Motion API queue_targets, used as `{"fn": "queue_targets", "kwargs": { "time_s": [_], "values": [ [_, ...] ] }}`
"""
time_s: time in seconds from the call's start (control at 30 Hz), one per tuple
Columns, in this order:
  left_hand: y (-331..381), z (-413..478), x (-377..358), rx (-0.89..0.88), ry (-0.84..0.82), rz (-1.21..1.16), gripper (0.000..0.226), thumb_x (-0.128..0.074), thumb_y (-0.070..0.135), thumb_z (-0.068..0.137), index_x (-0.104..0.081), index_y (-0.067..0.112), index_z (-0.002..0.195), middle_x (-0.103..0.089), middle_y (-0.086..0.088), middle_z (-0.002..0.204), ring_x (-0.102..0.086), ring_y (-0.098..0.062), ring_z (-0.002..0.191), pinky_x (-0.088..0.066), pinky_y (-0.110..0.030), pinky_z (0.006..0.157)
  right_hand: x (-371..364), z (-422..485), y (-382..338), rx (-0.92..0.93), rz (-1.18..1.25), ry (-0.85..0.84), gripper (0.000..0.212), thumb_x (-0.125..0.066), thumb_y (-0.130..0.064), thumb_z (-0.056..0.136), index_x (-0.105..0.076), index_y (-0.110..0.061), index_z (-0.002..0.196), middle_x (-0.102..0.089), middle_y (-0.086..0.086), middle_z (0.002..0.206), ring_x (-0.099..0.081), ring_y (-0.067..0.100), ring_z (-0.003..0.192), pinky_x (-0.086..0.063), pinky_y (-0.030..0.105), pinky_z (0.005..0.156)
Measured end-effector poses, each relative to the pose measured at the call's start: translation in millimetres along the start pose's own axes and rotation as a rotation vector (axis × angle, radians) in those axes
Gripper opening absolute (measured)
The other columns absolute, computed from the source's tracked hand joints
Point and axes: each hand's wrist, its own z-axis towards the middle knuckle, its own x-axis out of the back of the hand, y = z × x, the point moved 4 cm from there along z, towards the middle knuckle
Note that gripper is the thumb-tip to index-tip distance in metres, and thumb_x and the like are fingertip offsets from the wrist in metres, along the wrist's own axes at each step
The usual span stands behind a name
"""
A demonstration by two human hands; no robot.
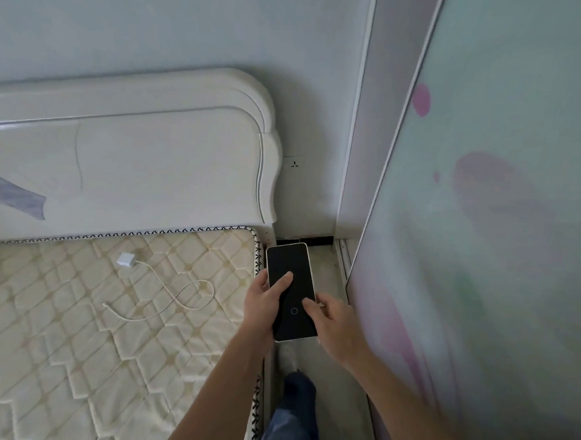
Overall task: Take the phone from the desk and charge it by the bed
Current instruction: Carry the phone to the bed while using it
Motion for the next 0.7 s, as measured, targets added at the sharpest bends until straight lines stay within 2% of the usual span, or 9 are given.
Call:
{"fn": "queue_targets", "kwargs": {
  "time_s": [0.1,0.23,0.33,0.5,0.57,0.7],
  "values": [
    [25,50,-5,-0.003,-0.005,-0.033,0.019,-0.069,0.014,0.092,-0.065,0.007,0.109,-0.072,-0.023,0.107,-0.071,-0.035,0.088,-0.058,-0.056,0.087,1,57,-12,0.005,-0.023,0.001,0.019,-0.051,-0.035,0.098,-0.065,-0.022,0.093,-0.074,0.001,0.082,-0.071,0.014,0.075,-0.060,0.040,0.068],
    [66,113,-6,-0.007,0.006,-0.065,0.023,-0.069,0.012,0.091,-0.063,0.002,0.111,-0.070,-0.030,0.111,-0.069,-0.036,0.088,-0.056,-0.060,0.090,-3,127,-37,0.007,-0.071,-0.039,0.017,-0.050,-0.036,0.099,-0.061,-0.026,0.092,-0.071,-0.001,0.080,-0.070,0.010,0.073,-0.057,0.029,0.062],
    [96,152,-1,-0.022,0.017,-0.081,0.024,-0.068,0.010,0.092,-0.062,-0.001,0.112,-0.067,-0.032,0.113,-0.069,-0.035,0.086,-0.056,-0.057,0.087,-10,176,-55,0.001,-0.088,-0.052,0.018,-0.050,-0.037,0.098,-0.062,-0.027,0.090,-0.071,-0.001,0.080,-0.070,0.011,0.073,-0.058,0.031,0.062],
    [134,203,20,-0.035,0.056,-0.098,0.023,-0.067,0.010,0.092,-0.063,0.001,0.113,-0.069,-0.031,0.112,-0.069,-0.035,0.088,-0.056,-0.057,0.088,-34,242,-76,0.016,-0.117,-0.032,0.026,-0.054,-0.032,0.097,-0.063,-0.018,0.077,-0.066,-0.005,0.059,-0.059,0.008,0.050,-0.042,0.025,0.049],
    [143,215,32,-0.030,0.075,-0.119,0.023,-0.067,0.010,0.092,-0.063,0.002,0.113,-0.069,-0.029,0.112,-0.070,-0.034,0.087,-0.057,-0.055,0.087,-46,260,-84,0.023,-0.131,-0.063,0.026,-0.054,-0.030,0.097,-0.063,-0.017,0.076,-0.064,-0.006,0.056,-0.057,0.007,0.047,-0.041,0.022,0.048],
    [155,236,59,-0.021,0.129,-0.169,0.024,-0.067,0.012,0.092,-0.063,0.004,0.114,-0.072,-0.025,0.110,-0.072,-0.034,0.087,-0.060,-0.047,0.078,-70,293,-97,0.035,-0.164,-0.154,0.028,-0.054,-0.032,0.097,-0.063,-0.015,0.077,-0.063,-0.001,0.058,-0.057,0.009,0.049,-0.041,0.027,0.050]
  ]
}}
